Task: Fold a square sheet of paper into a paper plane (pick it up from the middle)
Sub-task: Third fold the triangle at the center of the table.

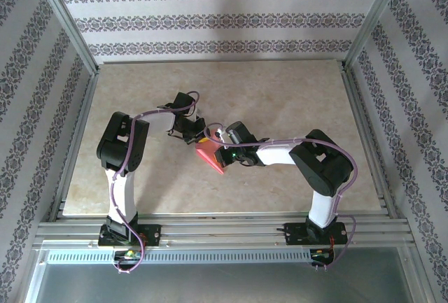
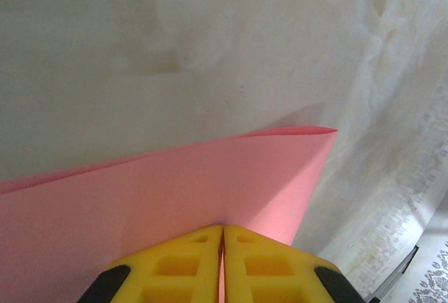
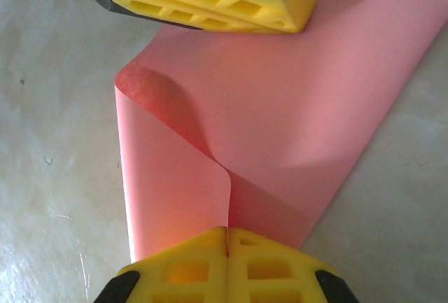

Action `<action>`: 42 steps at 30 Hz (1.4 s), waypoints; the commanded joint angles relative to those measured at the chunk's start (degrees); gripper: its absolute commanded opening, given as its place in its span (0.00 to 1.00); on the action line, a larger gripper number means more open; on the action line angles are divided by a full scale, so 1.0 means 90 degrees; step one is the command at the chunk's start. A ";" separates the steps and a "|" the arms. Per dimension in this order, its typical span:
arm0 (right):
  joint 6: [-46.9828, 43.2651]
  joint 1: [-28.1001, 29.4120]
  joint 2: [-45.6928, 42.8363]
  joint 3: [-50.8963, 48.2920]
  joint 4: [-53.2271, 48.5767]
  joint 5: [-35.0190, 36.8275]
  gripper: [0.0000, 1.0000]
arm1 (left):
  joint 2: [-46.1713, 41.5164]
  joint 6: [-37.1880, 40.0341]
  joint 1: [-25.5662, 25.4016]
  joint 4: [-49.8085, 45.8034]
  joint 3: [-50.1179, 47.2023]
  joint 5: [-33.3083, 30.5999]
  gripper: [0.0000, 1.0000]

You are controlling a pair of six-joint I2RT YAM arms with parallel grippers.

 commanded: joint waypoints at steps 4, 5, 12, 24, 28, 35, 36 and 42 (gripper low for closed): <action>0.0050 -0.0057 0.0087 0.0116 -0.0148 0.0074 0.05 | 0.0287 0.0109 -0.0136 -0.0387 -0.0001 -0.0143 0.11; 0.0056 -0.0064 0.0096 0.0112 -0.0150 0.0069 0.05 | 0.0287 0.0104 -0.0130 -0.0387 0.0000 -0.0138 0.11; 0.0117 -0.0071 0.0129 0.0138 -0.0217 -0.0026 0.05 | 0.0287 0.0099 -0.0130 -0.0375 -0.0001 -0.0153 0.11; 0.0277 -0.0122 -0.0148 0.0131 -0.0370 -0.0408 0.06 | 0.0284 0.0091 -0.0128 -0.0378 -0.0022 -0.0201 0.11; 0.0283 -0.0144 -0.0165 0.0179 -0.0439 -0.0319 0.06 | 0.0302 0.0080 -0.0137 -0.0375 -0.0007 -0.0201 0.11; 0.0321 -0.0158 -0.0179 0.0220 -0.0526 -0.0163 0.06 | 0.0296 0.0085 -0.0136 -0.0378 -0.0023 -0.0198 0.11; 0.0315 -0.0158 -0.0184 0.0218 -0.0527 -0.0170 0.06 | 0.0297 0.0075 -0.0134 -0.0369 -0.0022 -0.0201 0.11; 0.0319 -0.0171 -0.0170 0.0218 -0.0588 -0.0125 0.06 | 0.0307 0.0070 -0.0129 -0.0368 -0.0022 -0.0203 0.11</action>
